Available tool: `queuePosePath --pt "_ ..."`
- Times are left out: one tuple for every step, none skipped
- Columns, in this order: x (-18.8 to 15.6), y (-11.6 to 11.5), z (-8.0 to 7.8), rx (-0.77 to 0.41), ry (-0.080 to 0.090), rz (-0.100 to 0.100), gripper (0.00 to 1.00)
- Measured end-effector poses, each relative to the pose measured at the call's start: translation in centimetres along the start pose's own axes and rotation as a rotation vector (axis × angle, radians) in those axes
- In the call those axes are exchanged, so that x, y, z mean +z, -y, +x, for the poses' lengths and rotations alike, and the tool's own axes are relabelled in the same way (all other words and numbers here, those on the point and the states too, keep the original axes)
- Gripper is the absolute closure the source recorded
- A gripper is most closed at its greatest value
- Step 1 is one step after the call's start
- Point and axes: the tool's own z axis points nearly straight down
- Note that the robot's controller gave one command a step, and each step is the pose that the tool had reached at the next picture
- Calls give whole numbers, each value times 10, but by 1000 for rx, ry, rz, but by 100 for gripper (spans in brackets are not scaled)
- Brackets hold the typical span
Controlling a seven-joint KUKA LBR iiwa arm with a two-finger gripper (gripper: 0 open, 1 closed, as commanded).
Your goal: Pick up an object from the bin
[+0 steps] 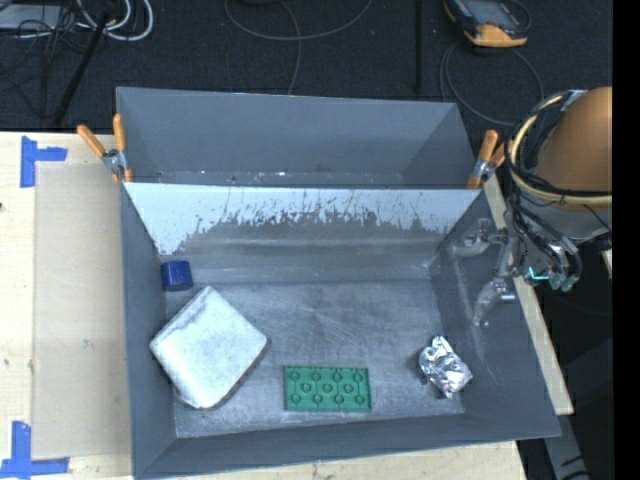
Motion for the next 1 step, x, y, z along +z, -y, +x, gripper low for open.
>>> queuePosePath --pt "136 11 58 50 14 1 0"
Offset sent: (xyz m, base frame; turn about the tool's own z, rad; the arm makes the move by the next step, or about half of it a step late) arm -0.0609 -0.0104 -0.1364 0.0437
